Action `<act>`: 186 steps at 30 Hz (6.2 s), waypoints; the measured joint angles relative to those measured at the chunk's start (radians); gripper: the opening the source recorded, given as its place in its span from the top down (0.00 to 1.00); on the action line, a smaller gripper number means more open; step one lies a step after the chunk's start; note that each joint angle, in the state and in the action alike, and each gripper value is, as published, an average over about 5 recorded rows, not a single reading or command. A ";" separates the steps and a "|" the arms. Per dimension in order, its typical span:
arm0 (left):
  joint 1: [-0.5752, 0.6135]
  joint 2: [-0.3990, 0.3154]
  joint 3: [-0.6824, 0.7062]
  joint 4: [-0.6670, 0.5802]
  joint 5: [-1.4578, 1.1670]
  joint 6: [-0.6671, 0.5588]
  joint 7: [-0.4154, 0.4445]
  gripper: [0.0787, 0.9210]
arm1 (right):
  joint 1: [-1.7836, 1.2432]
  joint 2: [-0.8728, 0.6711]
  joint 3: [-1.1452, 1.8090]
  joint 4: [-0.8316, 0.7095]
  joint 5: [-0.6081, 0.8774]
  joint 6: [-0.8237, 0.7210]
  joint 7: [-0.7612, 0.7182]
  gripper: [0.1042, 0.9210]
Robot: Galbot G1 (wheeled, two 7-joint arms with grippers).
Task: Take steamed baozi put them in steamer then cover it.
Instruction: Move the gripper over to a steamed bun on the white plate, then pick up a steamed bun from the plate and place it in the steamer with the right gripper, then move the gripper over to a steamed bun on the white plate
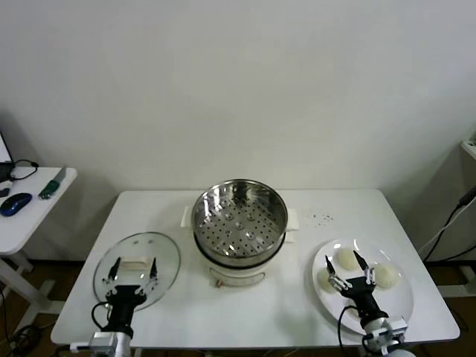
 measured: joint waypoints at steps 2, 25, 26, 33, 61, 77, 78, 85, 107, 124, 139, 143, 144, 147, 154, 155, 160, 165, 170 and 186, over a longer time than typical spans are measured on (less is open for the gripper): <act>0.000 0.002 0.000 0.001 0.001 0.000 0.000 0.12 | 0.006 -0.010 0.002 0.002 -0.006 -0.010 -0.007 0.12; -0.004 0.039 0.022 0.008 0.007 -0.004 -0.012 0.12 | 0.401 -0.659 -0.202 -0.197 -0.219 -0.269 -0.580 0.12; -0.005 0.041 0.021 0.008 0.006 -0.004 -0.012 0.12 | 0.439 -0.682 -0.235 -0.212 -0.229 -0.270 -0.610 0.12; -0.012 0.052 0.017 0.011 0.002 0.004 -0.015 0.12 | 0.767 -0.774 -0.550 -0.315 -0.275 -0.279 -0.777 0.12; -0.037 0.070 0.009 0.034 0.002 0.032 -0.024 0.12 | 1.580 -0.611 -1.562 -0.657 -0.240 -0.307 -0.952 0.12; -0.037 0.072 0.007 0.033 0.003 0.037 -0.024 0.12 | 1.572 -0.529 -1.609 -0.724 -0.284 -0.302 -0.953 0.13; -0.036 0.072 0.007 0.033 0.004 0.037 -0.024 0.12 | 1.569 -0.526 -1.609 -0.726 -0.288 -0.300 -0.953 0.13; -0.033 0.073 0.007 0.029 0.005 0.037 -0.024 0.12 | 1.557 -0.513 -1.602 -0.736 -0.308 -0.293 -0.952 0.24; -0.011 0.071 0.011 0.012 0.009 0.036 -0.024 0.12 | 1.792 -0.476 -1.742 -0.696 -0.238 -0.184 -0.982 0.29; -0.008 0.075 0.014 0.015 0.007 0.040 -0.025 0.12 | 2.179 -0.227 -1.933 -0.627 -0.365 0.180 -1.024 0.29; 0.006 0.098 0.009 0.020 0.000 0.042 -0.027 0.12 | 2.116 0.047 -1.879 -0.685 -0.569 0.371 -1.000 0.29; 0.009 0.101 0.007 0.020 -0.004 0.042 -0.029 0.12 | 2.069 0.102 -1.861 -0.727 -0.616 0.395 -0.993 0.29; 0.010 0.100 0.007 0.020 -0.005 0.042 -0.029 0.12 | 2.057 0.115 -1.856 -0.739 -0.627 0.400 -0.991 0.29; 0.012 0.097 0.010 0.018 -0.005 0.043 -0.029 0.12 | 2.021 0.151 -1.840 -0.779 -0.662 0.418 -0.983 0.29; 0.014 0.094 0.014 0.019 -0.003 0.044 -0.030 0.12 | 1.952 0.207 -1.809 -0.872 -0.733 0.446 -0.970 0.28; 0.014 0.094 0.014 0.020 -0.003 0.044 -0.030 0.12 | 1.944 0.212 -1.806 -0.881 -0.740 0.449 -0.969 0.28; 0.018 0.094 0.016 0.025 -0.002 0.043 -0.031 0.12 | 1.915 0.233 -1.793 -0.912 -0.769 0.456 -0.964 0.20; 0.022 0.094 0.017 0.026 -0.002 0.043 -0.032 0.12 | 1.907 0.237 -1.786 -0.922 -0.783 0.458 -0.966 0.13; 0.027 0.094 0.017 0.025 -0.002 0.042 -0.033 0.12 | 1.913 0.229 -1.781 -0.913 -0.776 0.458 -0.976 0.12; 0.041 0.101 0.022 0.002 -0.007 0.042 -0.033 0.12 | 2.127 0.019 -1.880 -0.699 -0.470 0.289 -0.946 0.12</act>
